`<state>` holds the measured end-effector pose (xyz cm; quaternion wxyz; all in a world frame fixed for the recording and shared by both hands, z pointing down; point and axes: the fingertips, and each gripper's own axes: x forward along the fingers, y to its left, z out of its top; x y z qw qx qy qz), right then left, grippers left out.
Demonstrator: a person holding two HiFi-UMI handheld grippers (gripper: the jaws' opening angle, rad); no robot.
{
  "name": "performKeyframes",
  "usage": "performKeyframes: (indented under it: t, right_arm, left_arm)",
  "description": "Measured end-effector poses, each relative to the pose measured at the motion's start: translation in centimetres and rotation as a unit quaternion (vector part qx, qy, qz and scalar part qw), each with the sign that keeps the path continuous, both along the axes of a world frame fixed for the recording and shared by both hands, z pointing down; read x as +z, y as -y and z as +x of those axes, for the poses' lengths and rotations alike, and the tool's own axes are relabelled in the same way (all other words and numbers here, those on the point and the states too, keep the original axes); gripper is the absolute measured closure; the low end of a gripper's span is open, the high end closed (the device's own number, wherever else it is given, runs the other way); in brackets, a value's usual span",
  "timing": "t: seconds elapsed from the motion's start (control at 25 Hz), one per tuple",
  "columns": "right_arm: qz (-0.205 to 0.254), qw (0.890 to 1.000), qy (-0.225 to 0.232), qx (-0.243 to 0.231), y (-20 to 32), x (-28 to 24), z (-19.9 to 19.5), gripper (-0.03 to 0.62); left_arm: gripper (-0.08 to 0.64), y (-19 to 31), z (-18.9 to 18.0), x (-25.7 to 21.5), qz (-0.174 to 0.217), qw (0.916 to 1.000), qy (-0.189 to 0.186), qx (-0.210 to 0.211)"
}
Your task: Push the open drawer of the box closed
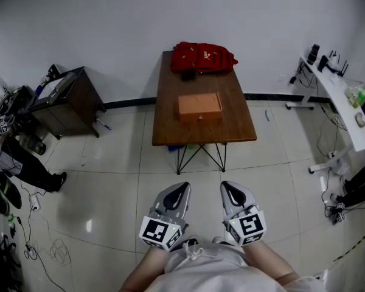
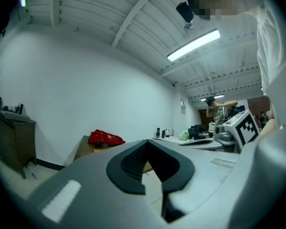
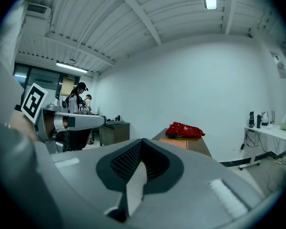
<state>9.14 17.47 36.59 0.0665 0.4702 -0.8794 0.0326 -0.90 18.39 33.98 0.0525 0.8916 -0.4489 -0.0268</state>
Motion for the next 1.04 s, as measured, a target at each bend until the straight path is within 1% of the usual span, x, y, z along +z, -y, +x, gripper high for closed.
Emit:
performKeyframes:
  t: [0.52,0.68,1.04]
  right_arm:
    - [0.014,1.000,-0.005,-0.006,0.19,-0.43,0.34,0.584]
    - [0.009,1.000,-0.004,-0.003,0.31,-0.52,0.55,0.584]
    - [0.015,1.000,-0.009,-0.004,0.21,-0.71,0.15,0.584]
  left_arm:
    - [0.554,0.28,0.57,-0.16,0.001,1.0000,0.002,0.000]
    - [0.554,0.37,0.96,-0.07,0.001,1.0000,0.003,0.004]
    - [0.554,0.33,0.52,0.13,-0.003,1.0000,0.003,0.002]
